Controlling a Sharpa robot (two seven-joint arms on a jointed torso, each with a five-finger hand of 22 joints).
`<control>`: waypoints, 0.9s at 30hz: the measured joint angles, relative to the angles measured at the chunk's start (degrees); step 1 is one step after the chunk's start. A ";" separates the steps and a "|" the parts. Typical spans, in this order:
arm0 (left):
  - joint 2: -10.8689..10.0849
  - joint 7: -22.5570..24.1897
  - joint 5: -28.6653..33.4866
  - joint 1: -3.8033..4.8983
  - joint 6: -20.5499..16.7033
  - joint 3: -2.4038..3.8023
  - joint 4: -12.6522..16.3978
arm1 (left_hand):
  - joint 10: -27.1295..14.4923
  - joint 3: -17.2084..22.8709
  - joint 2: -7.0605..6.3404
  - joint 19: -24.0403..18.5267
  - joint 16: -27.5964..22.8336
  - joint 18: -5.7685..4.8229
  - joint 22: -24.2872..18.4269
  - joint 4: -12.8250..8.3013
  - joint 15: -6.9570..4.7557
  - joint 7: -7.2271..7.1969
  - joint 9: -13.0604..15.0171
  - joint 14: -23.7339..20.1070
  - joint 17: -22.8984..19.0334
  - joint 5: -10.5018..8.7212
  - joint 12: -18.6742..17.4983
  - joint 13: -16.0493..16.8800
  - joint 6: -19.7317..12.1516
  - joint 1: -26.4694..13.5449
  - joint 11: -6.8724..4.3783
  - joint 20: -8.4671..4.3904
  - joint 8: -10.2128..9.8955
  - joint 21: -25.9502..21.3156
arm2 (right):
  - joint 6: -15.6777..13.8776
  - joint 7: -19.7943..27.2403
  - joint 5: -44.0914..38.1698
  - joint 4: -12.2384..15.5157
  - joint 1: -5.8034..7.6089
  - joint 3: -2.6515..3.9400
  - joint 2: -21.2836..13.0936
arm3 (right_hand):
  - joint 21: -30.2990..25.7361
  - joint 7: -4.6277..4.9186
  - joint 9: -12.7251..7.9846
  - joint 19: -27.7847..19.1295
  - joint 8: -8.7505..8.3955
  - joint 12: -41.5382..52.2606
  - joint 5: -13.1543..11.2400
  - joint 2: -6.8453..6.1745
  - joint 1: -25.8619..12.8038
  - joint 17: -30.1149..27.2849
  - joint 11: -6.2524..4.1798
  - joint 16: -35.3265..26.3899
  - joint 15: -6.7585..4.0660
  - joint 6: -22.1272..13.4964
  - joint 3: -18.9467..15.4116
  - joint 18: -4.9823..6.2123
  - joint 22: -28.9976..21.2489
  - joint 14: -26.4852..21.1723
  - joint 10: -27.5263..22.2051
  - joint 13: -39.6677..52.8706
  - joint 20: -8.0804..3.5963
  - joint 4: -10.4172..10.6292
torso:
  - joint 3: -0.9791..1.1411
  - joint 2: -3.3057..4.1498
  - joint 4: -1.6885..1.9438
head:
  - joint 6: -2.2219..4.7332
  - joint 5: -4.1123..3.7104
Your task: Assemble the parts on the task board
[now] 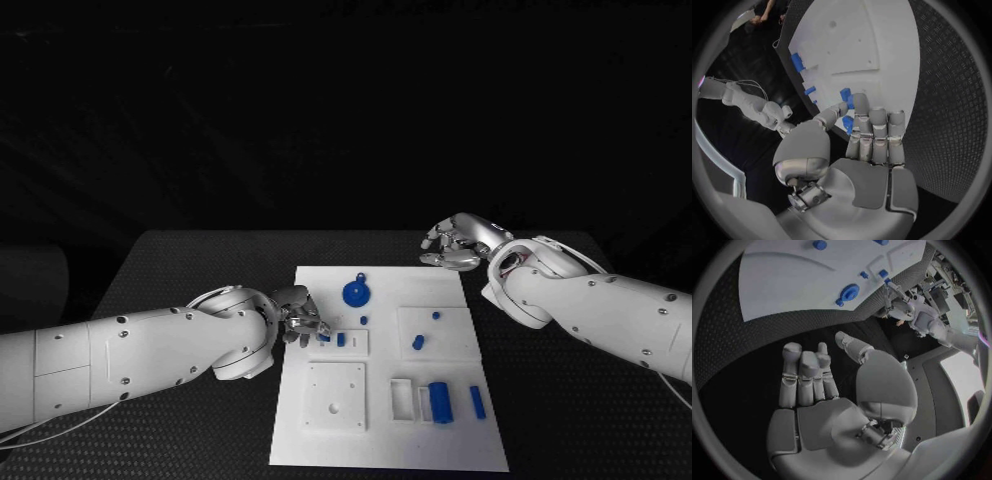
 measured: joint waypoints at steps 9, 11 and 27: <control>0.22 -0.65 -0.75 -0.11 0.73 0.00 -0.86 | 0.00 -0.08 0.00 0.00 0.00 -0.06 0.00 -0.08 -0.08 -0.01 0.00 -0.08 -0.01 -0.01 0.00 0.05 -0.01 0.00 0.00 0.00 0.01 0.00 | 0.00 0.00 0.01 0.11 0.00 0.00 -0.14 | 0.00 0.11 0.00 0.00 0.00 0.00 0.00 0.00 0.00 0.00 0.00 0.00 0.00 -0.10 0.00 0.00 0.00 0.00 0.00 0.00 0.00 0.00 | 0.03 0.01 -0.03 | -0.16 -0.04; 0.22 -0.80 -0.83 -0.12 1.00 0.00 -0.92 | 0.00 -0.08 0.00 -0.01 0.00 -0.08 -0.01 -0.08 -0.08 -0.02 0.01 -0.08 -0.01 -0.01 0.00 0.05 -0.01 0.00 0.00 0.00 0.02 0.00 | 0.00 0.00 0.01 0.12 0.00 0.00 -0.14 | 0.00 0.12 0.00 0.00 0.00 0.00 0.00 0.00 0.00 0.00 0.00 0.00 0.00 -0.12 0.00 0.00 0.00 0.00 0.00 0.00 0.00 0.00 | 0.02 0.00 -0.02 | -0.21 -0.07; 0.50 -1.80 -2.04 -0.15 3.32 0.00 -1.49 | 0.01 -0.15 0.00 -0.01 0.00 -0.38 -0.05 -0.15 -0.09 0.18 0.01 -0.08 0.04 -0.07 0.00 0.15 0.19 0.00 -0.01 0.01 0.34 0.23 | 0.00 0.00 0.04 0.12 0.00 0.00 -0.10 | 0.00 0.12 0.00 0.00 0.00 0.00 0.21 0.00 0.00 0.00 0.00 0.00 0.00 -0.12 0.00 0.00 0.00 0.00 0.00 0.01 0.00 0.00 | 0.02 -0.01 0.01 | -0.59 0.04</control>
